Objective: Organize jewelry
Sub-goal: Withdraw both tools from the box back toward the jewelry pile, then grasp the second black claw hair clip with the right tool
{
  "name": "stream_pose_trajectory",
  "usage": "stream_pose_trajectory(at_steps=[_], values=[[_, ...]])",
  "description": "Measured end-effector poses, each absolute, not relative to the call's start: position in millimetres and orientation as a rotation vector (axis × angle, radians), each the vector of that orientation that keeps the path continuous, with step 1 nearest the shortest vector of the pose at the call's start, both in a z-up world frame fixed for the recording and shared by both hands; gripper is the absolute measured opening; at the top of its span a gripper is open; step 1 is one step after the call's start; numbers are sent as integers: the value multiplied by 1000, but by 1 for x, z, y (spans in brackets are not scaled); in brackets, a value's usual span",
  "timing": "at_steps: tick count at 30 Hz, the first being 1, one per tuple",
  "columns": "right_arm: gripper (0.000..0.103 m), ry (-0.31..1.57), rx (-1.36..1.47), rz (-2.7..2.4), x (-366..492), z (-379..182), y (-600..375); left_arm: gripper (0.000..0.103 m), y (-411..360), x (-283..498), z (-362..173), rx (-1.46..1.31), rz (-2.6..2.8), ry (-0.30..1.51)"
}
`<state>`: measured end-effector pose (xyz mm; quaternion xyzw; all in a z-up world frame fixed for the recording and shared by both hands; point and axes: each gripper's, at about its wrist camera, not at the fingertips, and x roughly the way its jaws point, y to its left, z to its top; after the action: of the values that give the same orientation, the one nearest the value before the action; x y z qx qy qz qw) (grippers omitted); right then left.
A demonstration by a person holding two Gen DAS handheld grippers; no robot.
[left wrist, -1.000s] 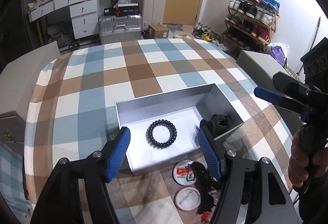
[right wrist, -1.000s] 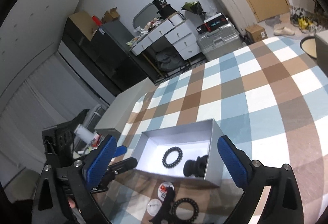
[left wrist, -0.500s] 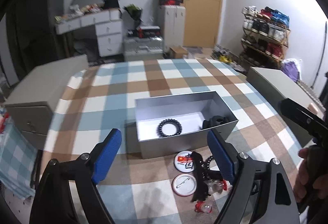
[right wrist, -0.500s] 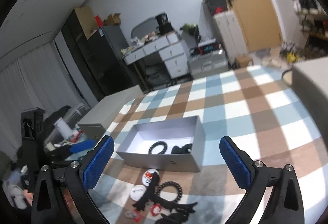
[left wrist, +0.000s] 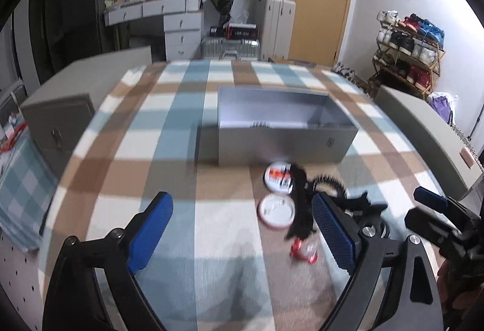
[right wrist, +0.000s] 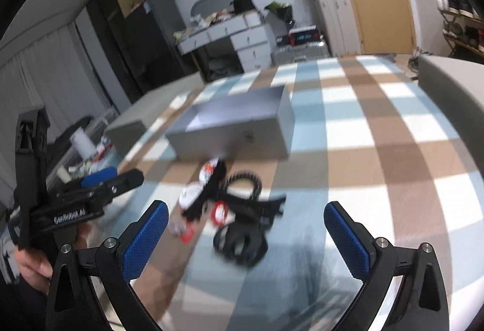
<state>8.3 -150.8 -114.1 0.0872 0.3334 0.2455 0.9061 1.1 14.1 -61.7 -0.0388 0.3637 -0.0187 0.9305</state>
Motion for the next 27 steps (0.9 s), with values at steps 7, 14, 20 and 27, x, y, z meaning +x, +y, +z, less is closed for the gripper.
stream_pose_trajectory(at_steps=[7, 14, 20, 27], values=[[98, 753, 166, 570, 0, -132, -142, 91, 15, -9, -78, -102, -49, 809], [91, 805, 123, 548, 8, -141, -129, 91, 17, -12, -84, -106, -58, 827], [84, 814, 89, 505, 12, -141, -121, 91, 18, -16, -85, -79, -55, 827], [68, 838, 78, 506, 19, -144, -116, 91, 21, -16, -85, -79, -53, 831]])
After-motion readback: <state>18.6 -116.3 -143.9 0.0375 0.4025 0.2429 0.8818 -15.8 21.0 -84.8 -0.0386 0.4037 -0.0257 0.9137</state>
